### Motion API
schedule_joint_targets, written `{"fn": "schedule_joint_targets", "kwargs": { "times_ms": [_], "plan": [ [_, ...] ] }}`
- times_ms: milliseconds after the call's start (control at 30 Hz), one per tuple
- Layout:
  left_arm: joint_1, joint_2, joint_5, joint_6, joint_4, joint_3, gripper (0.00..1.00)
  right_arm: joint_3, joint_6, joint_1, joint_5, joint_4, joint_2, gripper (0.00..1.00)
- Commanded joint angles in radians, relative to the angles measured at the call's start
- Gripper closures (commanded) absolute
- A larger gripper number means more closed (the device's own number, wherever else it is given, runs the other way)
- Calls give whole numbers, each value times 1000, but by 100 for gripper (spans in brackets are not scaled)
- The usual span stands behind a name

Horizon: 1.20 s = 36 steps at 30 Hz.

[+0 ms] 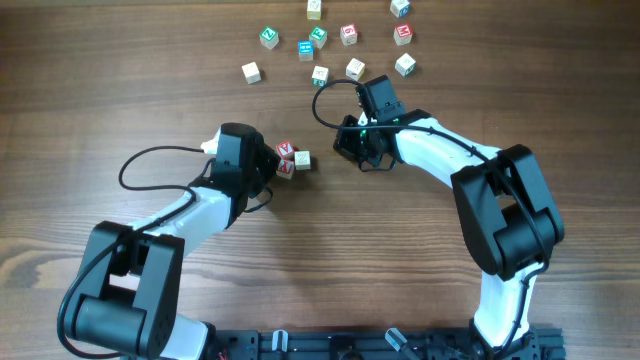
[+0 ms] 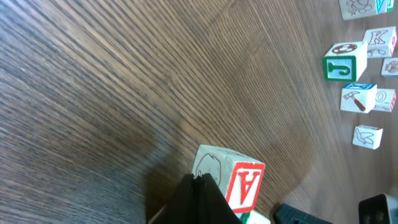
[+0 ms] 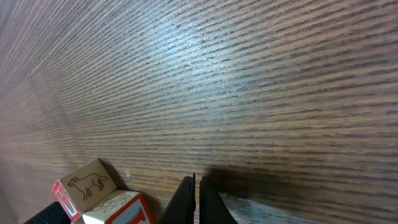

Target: Form a circle

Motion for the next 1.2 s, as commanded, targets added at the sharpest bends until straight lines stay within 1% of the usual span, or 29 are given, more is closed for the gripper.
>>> {"fn": "schedule_joint_targets", "kwargs": {
  "times_ms": [0, 533, 1167],
  "plan": [
    [-3, 13, 27, -7, 4, -4, 96, -10, -3, 1, 24, 5, 21, 94],
    [-3, 13, 61, -7, 4, -4, 96, -10, -5, 1, 24, 5, 21, 94],
    [-3, 13, 64, -7, 4, -4, 96, -10, -5, 1, 24, 5, 21, 94]
  ]
}}
